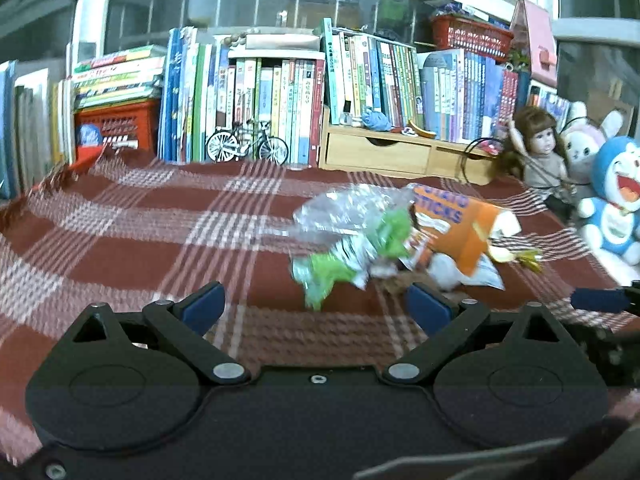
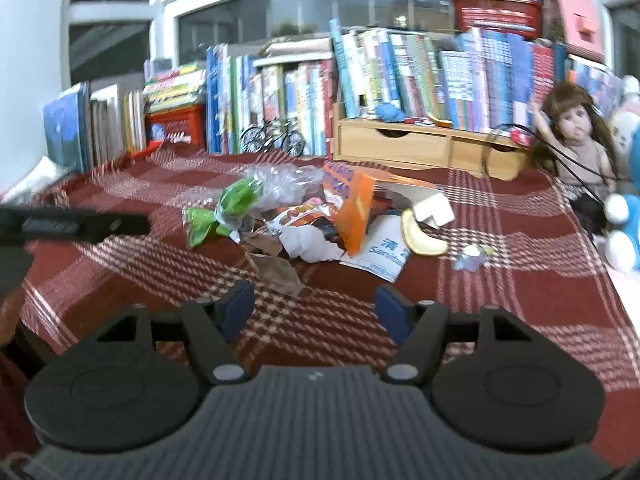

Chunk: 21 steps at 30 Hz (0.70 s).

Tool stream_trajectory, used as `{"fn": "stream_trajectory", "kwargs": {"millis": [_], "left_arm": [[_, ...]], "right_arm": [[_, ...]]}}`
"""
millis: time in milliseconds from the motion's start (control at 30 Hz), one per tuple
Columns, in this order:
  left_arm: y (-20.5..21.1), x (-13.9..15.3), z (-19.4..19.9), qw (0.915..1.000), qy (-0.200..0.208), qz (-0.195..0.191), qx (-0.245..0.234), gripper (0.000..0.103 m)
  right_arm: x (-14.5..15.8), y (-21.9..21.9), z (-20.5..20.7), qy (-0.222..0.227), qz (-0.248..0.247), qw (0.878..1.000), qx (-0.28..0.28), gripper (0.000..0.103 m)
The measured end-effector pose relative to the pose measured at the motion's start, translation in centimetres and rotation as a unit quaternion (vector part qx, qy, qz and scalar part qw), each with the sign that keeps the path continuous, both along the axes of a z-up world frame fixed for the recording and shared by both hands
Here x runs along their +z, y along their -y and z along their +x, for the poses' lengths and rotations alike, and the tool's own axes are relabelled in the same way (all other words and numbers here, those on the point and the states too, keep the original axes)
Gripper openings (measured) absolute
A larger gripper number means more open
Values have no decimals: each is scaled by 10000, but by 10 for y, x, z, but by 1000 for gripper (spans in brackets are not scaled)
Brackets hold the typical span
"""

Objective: Collect trash
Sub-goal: 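Move both tools back over the tablecloth, then grasp the green-topped plastic bag with the left tool while the right tool grasps a clear wrapper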

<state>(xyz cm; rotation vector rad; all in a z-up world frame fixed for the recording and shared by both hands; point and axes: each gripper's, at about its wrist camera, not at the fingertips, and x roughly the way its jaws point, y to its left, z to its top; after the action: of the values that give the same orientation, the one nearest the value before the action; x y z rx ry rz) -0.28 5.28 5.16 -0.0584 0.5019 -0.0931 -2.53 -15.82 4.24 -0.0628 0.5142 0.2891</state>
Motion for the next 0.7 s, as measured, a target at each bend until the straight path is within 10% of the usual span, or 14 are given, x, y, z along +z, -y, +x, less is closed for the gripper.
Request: {"fn": "stream_trajectory", "kwargs": {"millis": [333, 500, 633, 700], "left_arm": [[30, -19, 82, 9974, -196, 211, -655, 94], [39, -28, 105, 9961, -296, 334, -759, 74], [40, -32, 108, 9965, -431, 286, -664, 35], [37, -31, 103, 9968, -395, 218, -658, 34]], "right_arm": [[-25, -40, 44, -181, -514, 9964, 654, 79], [-34, -46, 66, -286, -578, 9959, 633, 78], [-42, -49, 76, -425, -551, 9955, 639, 47], [-43, -49, 73, -440, -465, 9961, 608, 30]]}}
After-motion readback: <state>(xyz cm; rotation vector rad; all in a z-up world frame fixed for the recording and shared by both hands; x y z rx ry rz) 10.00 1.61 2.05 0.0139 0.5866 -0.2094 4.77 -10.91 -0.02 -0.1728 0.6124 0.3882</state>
